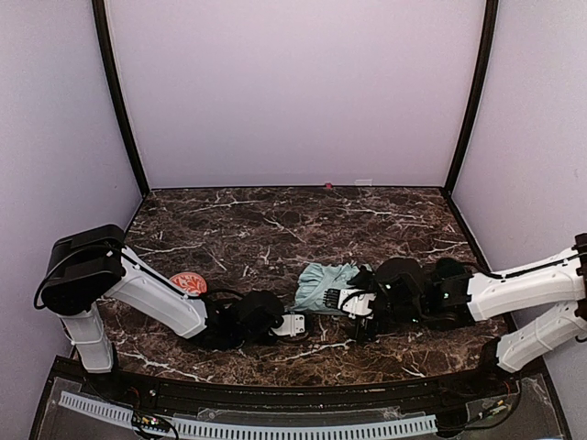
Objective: Put away the umbrella
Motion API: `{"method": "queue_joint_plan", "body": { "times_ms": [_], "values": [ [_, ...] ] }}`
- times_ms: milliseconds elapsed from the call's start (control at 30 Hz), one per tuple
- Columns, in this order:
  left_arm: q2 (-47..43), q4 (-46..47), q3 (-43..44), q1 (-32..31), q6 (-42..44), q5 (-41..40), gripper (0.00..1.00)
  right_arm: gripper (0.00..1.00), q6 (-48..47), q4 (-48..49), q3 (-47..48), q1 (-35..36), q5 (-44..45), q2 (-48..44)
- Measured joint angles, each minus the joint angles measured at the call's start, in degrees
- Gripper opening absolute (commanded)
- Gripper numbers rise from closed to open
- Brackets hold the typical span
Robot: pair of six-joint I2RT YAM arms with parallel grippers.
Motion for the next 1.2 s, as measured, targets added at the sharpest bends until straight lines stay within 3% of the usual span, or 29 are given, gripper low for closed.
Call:
{"method": "queue_joint_plan", "body": {
  "times_ms": [200,433,533,667,800,900,1200],
  "values": [
    [0.0,-0.5,0.3,0.0,0.0,0.0,0.0,1.0,-9.0,9.7,-0.3,1.1,11.6,7.9],
    [0.0,-0.6,0.3,0.0,0.3,0.1,0.0,0.91,-12.9,13.5,1.6,-0.4,10.5,15.6],
    [-0.2,-0.7,0.3,0.0,0.4,0.2,0.0,0.8,-11.2,11.0,4.6,-4.0,5.6,19.5],
    [-0.9,-0.9,-0.3,-0.3,1.1,0.0,0.0,0.41,-7.9,8.1,11.1,-7.6,0.6,25.1],
    [-2.3,-1.9,-1.3,-2.2,2.4,-0.9,0.0,0.22,-4.0,6.3,15.5,-10.0,-3.6,27.8],
    [-4.5,-3.2,-1.6,-3.5,2.9,-1.3,0.0,0.02,-1.4,4.6,16.6,-12.7,-7.7,27.6],
    [-13.6,-6.4,0.7,-5.0,3.2,-1.3,0.0,0.0,9.1,-3.3,21.9,-20.9,-17.2,27.5]
  ]
}}
